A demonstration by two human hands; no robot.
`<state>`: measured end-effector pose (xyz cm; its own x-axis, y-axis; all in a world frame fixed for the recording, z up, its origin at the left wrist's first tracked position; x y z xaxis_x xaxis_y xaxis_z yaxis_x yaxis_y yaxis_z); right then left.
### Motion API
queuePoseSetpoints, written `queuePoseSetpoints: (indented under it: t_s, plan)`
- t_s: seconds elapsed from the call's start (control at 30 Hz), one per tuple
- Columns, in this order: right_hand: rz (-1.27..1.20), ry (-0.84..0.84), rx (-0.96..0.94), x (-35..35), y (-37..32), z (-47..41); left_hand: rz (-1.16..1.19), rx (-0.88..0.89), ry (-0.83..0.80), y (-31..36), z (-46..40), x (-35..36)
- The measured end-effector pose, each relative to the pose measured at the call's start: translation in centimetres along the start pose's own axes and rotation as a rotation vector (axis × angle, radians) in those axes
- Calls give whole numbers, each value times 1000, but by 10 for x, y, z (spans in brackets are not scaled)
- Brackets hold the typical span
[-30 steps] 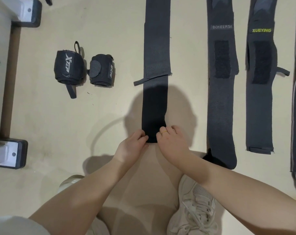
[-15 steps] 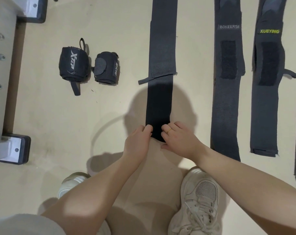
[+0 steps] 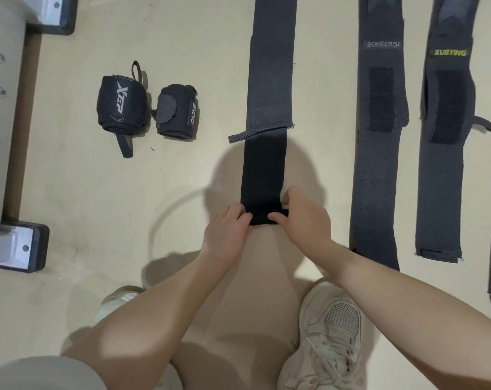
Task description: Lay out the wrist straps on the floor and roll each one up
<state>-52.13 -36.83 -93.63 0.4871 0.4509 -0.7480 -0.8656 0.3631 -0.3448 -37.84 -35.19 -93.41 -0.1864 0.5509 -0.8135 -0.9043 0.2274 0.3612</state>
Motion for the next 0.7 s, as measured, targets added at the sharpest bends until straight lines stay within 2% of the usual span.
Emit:
queuePoseSetpoints:
  t_s: [0.07, 0.13, 0.2, 0.3, 0.4, 0.53, 0.63, 0.7]
  plan:
    - [201, 225, -213, -12, -21, 4, 18, 1, 32, 3, -1, -1]
    - [332, 457, -569, -14, -51, 24, 34, 0, 56, 3, 0, -2]
    - [422, 498, -771, -3, -58, 35, 58, -4, 81, 1, 1, -5]
    - [522, 318, -718, 8, -46, 25, 69, 4, 94, -3, 1, -5]
    - [443, 176, -608, 14, -36, 17, 68, -2, 65, -2, 1, -3]
    - [266, 213, -527, 2, -36, 11, 108, -73, 103, -3, -1, -8]
    - [386, 238, -609, 0, -39, 15, 139, -94, 97, -3, -4, -9]
    - [462, 178, -598, 5, -36, 18, 133, -103, 79, -3, -6, -8]
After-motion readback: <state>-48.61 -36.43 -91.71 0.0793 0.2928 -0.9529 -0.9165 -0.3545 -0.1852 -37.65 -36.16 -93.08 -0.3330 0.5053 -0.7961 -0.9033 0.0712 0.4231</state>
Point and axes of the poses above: each hand's wrist, its own z-axis away from the middle knuckle, its own x-axis out of the palm, y = z × x, the point moved 9 cm from there along -z, towards the middle knuckle, and after that the axes turned 5 degrees about x, right-handed, at the moved point
